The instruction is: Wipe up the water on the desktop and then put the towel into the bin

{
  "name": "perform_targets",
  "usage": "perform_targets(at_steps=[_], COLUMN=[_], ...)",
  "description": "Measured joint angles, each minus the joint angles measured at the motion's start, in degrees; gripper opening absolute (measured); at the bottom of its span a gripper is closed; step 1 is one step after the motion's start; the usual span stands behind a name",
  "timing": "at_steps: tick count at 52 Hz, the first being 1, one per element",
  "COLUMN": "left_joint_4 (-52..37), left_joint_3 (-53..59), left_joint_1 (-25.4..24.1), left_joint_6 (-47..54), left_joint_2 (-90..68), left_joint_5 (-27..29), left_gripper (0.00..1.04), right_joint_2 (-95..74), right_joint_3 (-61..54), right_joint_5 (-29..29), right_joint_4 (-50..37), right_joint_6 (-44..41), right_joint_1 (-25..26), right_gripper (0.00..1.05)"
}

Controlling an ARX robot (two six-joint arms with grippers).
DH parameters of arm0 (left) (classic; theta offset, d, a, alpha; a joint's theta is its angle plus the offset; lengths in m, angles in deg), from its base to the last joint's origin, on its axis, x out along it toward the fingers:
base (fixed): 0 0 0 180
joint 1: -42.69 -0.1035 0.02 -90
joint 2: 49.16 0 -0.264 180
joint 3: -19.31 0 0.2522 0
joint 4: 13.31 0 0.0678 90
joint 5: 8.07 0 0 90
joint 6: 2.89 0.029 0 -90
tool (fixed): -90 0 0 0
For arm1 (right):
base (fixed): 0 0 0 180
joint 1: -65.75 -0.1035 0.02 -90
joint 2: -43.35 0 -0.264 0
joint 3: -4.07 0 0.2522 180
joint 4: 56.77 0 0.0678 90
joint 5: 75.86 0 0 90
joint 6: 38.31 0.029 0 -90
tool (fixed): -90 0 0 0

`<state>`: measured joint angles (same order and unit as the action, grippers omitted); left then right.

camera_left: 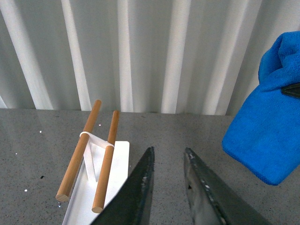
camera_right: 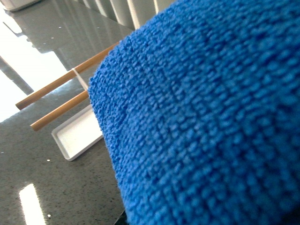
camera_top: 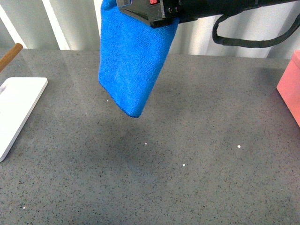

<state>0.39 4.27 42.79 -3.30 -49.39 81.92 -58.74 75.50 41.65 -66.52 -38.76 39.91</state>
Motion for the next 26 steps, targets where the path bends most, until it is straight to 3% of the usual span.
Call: perform_targets(at_steps=[15, 23, 26], left_joint_4=[0.02, 0.02, 0.02], left_joint_3=[0.0, 0.0, 0.0], left_joint_1=[0.0, 0.0, 0.0], left_joint_6=[0.0, 0.07, 0.09], left_joint_2=[0.0, 0.02, 0.02], left_joint_5=[0.0, 0.02, 0.0], left_gripper=[0.69, 1.0, 0.97], right_joint_2=[8.66, 14.82, 15.58], right_joint_3=[1.95, 5.33, 6.84], right_joint_5=[-15.17, -27.96, -31.65], right_joint_4=[13.73, 25.16, 29.38], right_joint_6=[-9.73, -16.57, -18.64], right_joint_1=[6.29, 15.28, 18.45], right_gripper=[0.05, 0.05, 0.05])
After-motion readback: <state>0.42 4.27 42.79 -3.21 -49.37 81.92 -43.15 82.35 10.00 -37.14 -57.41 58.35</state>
